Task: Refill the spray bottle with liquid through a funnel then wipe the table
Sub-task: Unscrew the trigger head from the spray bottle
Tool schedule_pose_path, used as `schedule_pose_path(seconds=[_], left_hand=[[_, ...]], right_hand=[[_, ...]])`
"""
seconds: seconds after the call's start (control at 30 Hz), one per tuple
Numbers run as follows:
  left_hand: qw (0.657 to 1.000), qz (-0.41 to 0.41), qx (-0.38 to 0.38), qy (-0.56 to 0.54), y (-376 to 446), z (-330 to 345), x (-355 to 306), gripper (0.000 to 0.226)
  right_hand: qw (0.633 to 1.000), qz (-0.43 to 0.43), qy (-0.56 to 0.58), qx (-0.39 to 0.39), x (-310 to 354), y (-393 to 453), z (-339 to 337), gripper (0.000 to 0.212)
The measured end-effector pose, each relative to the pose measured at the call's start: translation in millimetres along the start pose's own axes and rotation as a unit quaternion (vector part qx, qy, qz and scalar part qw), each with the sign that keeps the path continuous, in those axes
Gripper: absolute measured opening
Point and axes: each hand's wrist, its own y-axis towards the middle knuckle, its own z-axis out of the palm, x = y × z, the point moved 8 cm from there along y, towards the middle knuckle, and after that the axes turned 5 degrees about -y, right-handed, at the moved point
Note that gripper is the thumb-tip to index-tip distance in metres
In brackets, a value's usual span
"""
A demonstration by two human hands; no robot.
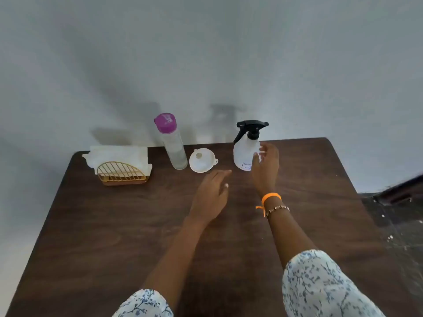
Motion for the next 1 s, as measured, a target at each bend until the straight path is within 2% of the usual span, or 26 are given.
schedule_pose_path(seconds=[0.23,0.47,0.63,0.8,0.87,1.0], left_hand=[[0.998,-0.043,-0.030,-0.017,5.5,-0.7,18.1,0.041],[0.998,-0.047,-0.043,-0.030,-3.3,-1.9,25.0,0.045],[0.997,-0.039,-0.056,-0.039,-20.0,-9.4,19.6,0.048],[0.995,-0.035,-0.076,-0.048,-56.1,-22.1,21.3,0.054],[0.994,-0.046,-0.081,-0.058,-76.2,-27.1,23.5,0.054],[0.991,-0.092,-0.065,-0.074,-120.6,-24.5,38.1,0.070]], right_hand=[[0.997,-0.008,-0.028,0.068,-6.4,32.4,28.1,0.047],[0.996,0.049,-0.003,0.071,-13.5,31.3,34.1,0.032],[0.996,0.036,0.028,0.081,5.4,-17.2,28.9,0.021],[0.990,0.015,0.074,0.121,25.7,-88.7,21.0,0.023],[0.987,0.008,0.083,0.138,33.1,-117.9,15.8,0.022],[0.979,-0.001,0.088,0.185,35.7,-171.7,11.3,0.021]])
